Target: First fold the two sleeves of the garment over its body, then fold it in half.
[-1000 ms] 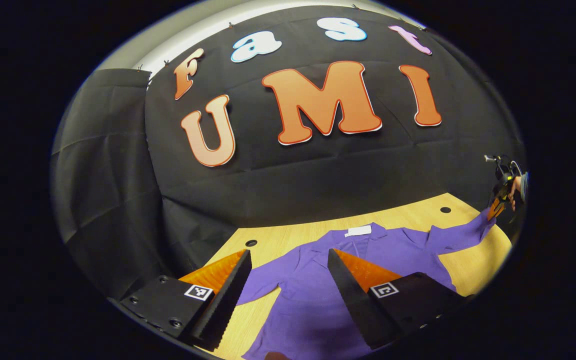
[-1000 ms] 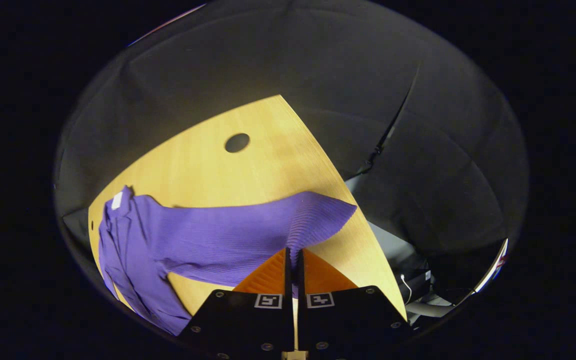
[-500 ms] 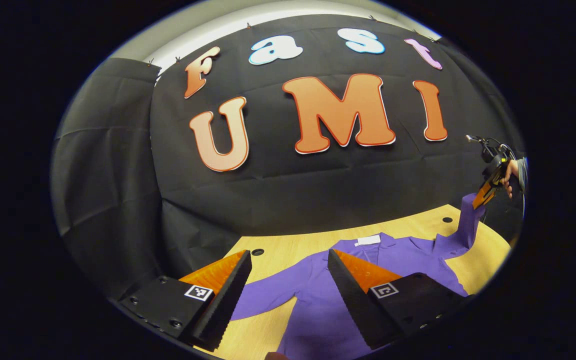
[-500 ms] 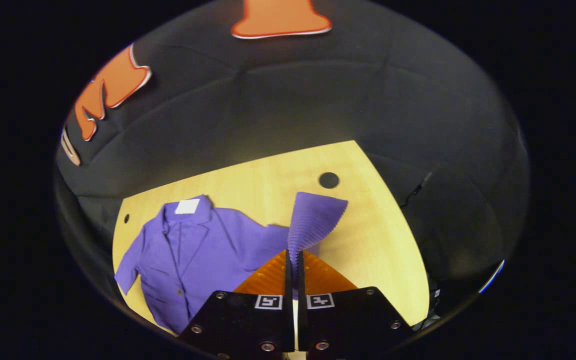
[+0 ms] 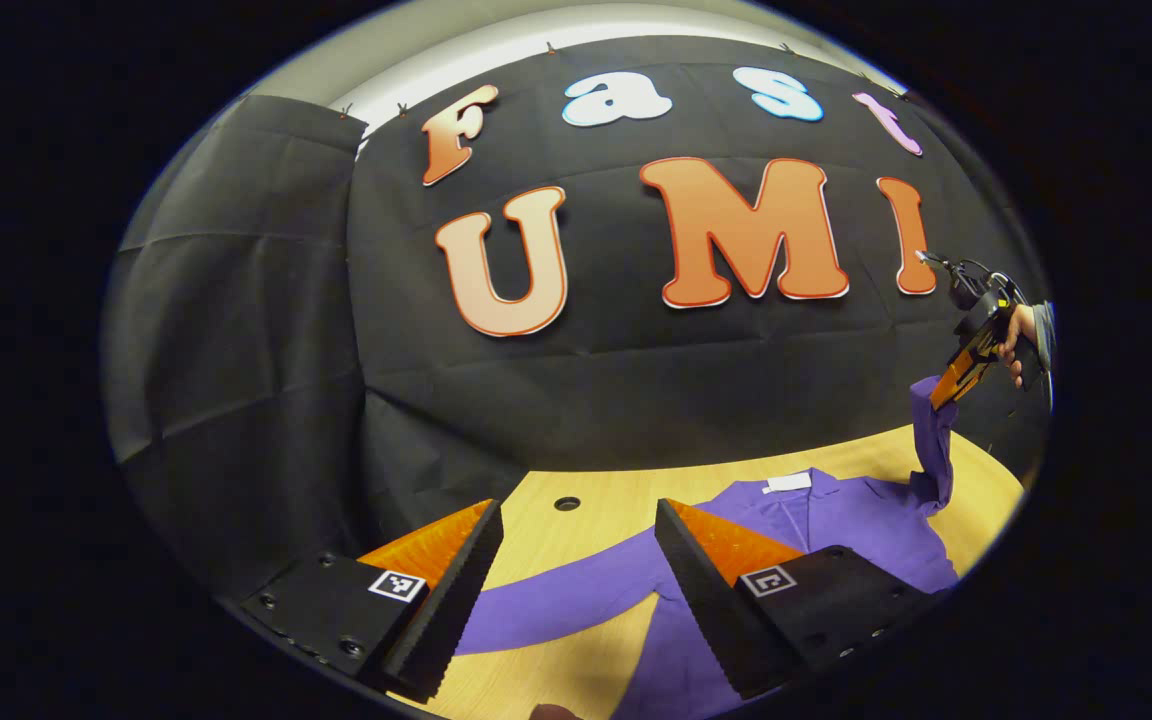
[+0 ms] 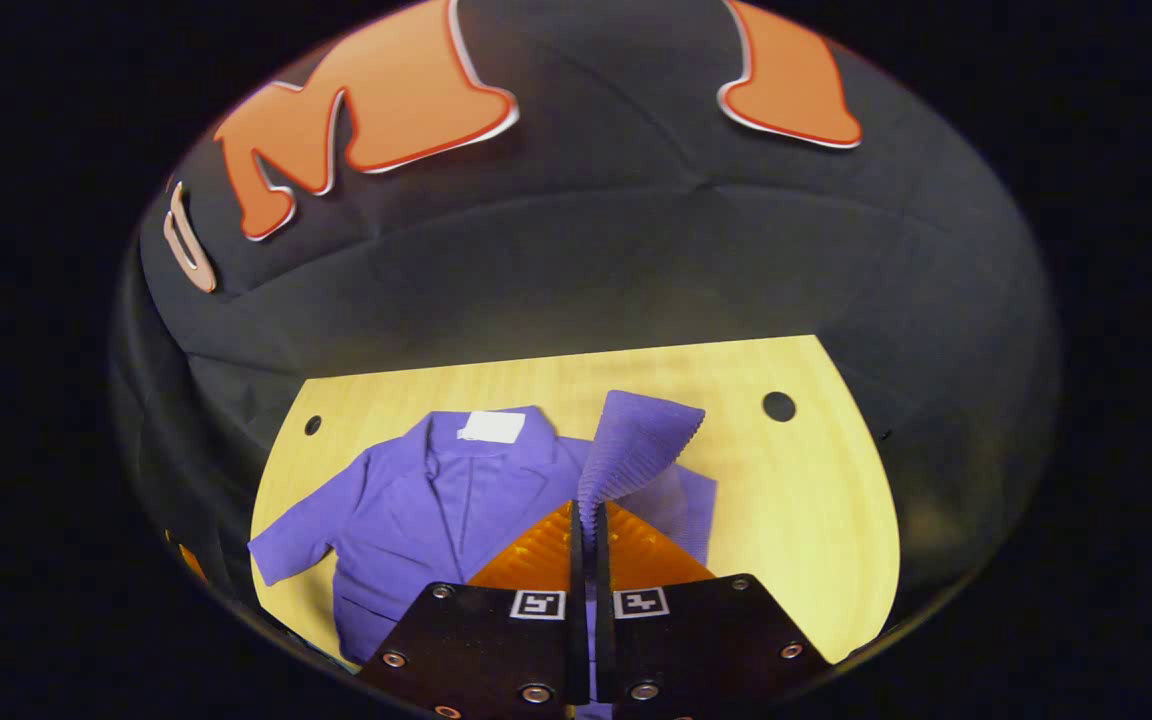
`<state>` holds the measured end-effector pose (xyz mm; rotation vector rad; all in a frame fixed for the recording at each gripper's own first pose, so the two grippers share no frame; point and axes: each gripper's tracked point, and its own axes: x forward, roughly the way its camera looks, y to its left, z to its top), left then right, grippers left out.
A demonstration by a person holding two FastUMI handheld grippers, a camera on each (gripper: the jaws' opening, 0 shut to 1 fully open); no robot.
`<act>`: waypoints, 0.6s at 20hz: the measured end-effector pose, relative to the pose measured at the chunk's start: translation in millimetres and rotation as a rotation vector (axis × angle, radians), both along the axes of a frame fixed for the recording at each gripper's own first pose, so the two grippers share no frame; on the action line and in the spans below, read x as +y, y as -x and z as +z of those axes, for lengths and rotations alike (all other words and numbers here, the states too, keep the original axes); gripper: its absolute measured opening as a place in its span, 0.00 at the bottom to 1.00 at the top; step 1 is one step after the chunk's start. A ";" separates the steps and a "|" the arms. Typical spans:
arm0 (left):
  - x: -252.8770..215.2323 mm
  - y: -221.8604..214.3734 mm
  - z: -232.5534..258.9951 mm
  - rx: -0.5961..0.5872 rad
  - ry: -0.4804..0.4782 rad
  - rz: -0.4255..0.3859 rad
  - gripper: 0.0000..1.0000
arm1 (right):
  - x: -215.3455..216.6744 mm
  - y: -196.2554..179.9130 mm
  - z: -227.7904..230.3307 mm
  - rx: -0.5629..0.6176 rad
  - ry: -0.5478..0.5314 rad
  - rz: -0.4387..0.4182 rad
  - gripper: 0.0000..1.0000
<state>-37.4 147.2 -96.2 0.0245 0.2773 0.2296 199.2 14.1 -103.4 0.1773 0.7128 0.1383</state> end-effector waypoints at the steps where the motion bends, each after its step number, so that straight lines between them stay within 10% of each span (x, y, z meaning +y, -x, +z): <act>1: 8.7 4.0 -4.5 0.005 0.005 0.013 0.98 | 17.6 0.3 0.3 -0.001 0.004 0.017 0.03; 12: 72.1 33.5 -25.2 0.056 0.007 0.114 0.98 | 172.6 -3.5 -2.6 0.002 0.020 0.193 0.06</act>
